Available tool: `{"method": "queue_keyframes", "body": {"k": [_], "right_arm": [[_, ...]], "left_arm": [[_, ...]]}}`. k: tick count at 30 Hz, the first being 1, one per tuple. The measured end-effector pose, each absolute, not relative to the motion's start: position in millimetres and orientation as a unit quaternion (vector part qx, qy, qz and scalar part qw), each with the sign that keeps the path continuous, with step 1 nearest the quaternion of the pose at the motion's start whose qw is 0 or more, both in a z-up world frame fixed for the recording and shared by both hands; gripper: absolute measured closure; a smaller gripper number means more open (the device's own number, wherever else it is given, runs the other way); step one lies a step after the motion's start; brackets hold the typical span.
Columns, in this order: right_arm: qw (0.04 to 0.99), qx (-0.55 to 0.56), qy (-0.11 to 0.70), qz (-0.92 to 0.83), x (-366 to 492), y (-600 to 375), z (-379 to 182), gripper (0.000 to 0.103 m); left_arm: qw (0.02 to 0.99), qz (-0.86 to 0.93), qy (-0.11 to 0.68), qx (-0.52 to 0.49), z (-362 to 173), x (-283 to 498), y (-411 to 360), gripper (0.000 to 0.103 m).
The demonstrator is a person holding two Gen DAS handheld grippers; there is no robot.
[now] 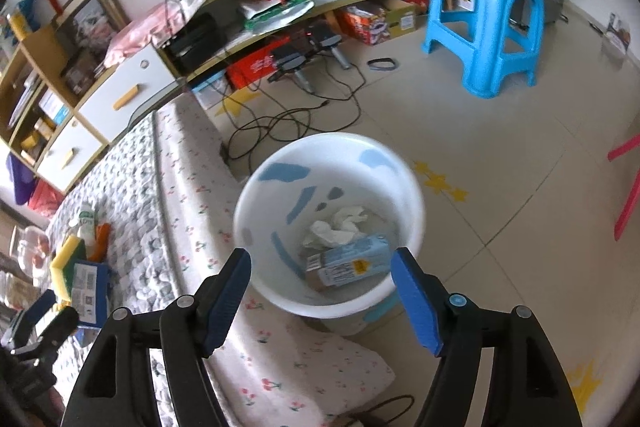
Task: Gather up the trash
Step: 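Grasp the white green-label bottle with the left gripper while the right gripper reaches the yellow sponge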
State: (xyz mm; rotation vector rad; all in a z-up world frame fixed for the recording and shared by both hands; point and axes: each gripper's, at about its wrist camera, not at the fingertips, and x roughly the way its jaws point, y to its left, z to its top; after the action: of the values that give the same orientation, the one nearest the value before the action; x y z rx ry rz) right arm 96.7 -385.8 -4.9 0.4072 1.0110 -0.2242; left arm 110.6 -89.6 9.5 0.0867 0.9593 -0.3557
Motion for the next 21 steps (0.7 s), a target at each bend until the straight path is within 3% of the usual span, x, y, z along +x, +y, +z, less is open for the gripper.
{"method": "queue_keyframes", "body": {"k": [18, 21], "right_arm": [[0.854, 0.147, 0.497, -0.043, 145, -280, -8, 0.027], [0.853, 0.143, 0.5, -0.034, 151, -263, -10, 0.027]], "left_arm": [[0.853, -0.054, 0.516, -0.053, -19, 146, 84, 0.002], [0.846, -0.054, 0.523, -0.085, -26, 158, 109, 0.015]]}}
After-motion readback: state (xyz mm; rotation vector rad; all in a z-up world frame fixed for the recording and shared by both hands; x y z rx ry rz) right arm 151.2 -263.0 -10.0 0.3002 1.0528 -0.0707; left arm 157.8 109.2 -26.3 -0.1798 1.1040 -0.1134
